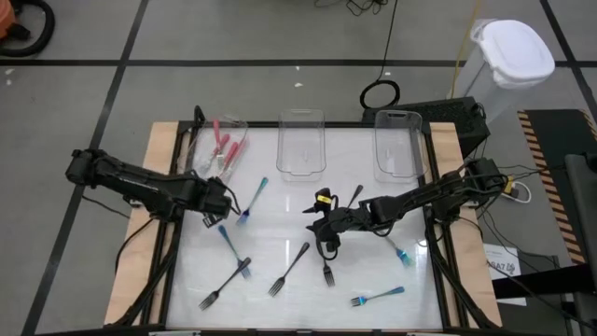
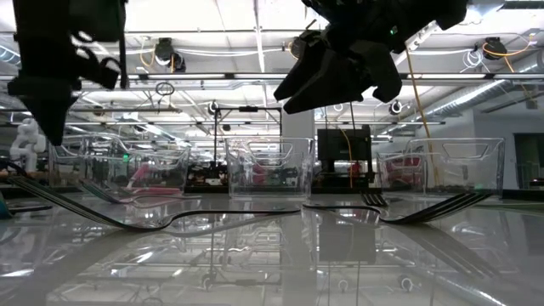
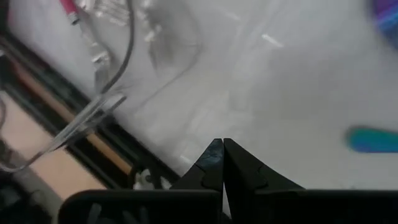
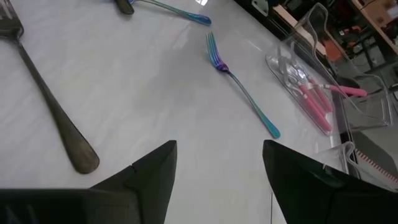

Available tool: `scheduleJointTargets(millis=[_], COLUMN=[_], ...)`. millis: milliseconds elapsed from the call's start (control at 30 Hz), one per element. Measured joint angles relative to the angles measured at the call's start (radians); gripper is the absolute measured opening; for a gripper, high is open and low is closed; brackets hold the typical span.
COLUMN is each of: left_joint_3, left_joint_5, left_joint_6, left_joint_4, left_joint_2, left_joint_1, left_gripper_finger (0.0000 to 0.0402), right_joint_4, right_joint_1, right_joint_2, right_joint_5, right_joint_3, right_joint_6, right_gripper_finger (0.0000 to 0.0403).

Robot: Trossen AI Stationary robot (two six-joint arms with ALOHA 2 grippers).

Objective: Sort silverware by color (type)
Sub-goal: Adjust the left transparent bin on the table

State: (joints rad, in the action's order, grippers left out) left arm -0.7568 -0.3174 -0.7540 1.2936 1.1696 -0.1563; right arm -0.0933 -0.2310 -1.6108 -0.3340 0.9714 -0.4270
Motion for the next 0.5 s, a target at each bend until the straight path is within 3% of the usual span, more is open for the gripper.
scheduleJointTargets(millis=[233, 500], left_joint_3=[0.078, 0.083], left_joint_5=[-0.102, -0.165], left_joint_6=[-0.022, -0.026], left_joint_4=[-0.015, -0.110], left_joint_2=[0.002, 0.002], left_joint_1=[0.059, 0.117], left_gripper_finger=[0.0006, 0.0006], right_joint_4=[-0.027, -0.074], right_joint_1=[0.000, -0.001], right_joint_2=[0.000, 0.000], right_joint_5=[0.000, 0.000], right_joint_3=[0.000, 0.000], right_joint_6=[-0.024, -0.049], right_gripper_finger=[0.0235, 0.0235])
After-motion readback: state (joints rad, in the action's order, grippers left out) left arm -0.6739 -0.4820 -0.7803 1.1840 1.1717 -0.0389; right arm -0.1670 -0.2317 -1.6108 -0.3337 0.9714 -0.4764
